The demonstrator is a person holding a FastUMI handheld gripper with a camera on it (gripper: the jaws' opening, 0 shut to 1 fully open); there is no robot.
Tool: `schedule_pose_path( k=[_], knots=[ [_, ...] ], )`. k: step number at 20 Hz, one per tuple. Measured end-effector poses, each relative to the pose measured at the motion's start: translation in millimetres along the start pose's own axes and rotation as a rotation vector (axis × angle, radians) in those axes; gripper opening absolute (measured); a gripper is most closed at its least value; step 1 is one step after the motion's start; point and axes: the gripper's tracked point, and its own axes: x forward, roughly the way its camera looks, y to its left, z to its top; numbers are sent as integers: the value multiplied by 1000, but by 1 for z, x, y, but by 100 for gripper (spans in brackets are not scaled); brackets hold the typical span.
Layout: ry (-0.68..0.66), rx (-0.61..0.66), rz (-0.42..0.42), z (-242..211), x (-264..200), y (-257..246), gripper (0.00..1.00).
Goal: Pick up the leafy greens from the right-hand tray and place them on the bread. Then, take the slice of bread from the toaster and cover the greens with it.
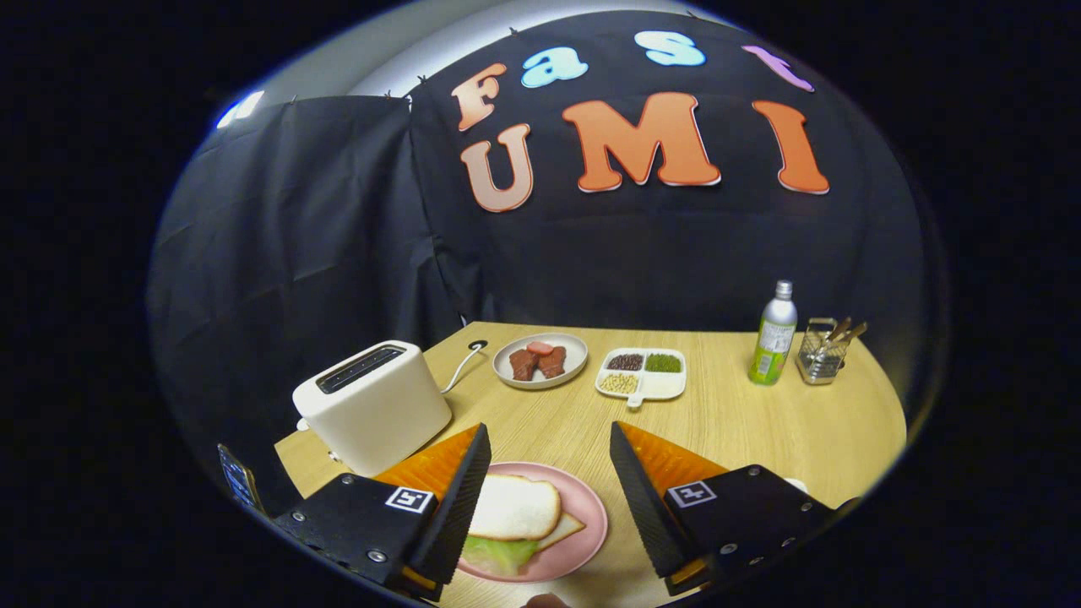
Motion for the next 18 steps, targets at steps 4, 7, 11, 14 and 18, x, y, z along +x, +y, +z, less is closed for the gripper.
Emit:
schedule_pose_path(
  k=[4,7,11,14,18],
  knots=[
    [-117,-39,-32,24,-12,0,87],
    [-212,-85,-50,44,-23,0,87],
    [-296,-118,-49,61,-34,6,89],
    [-361,-149,-85,77,-43,1,91],
    [-448,-160,-103,96,-54,-1,94]
  ],
)
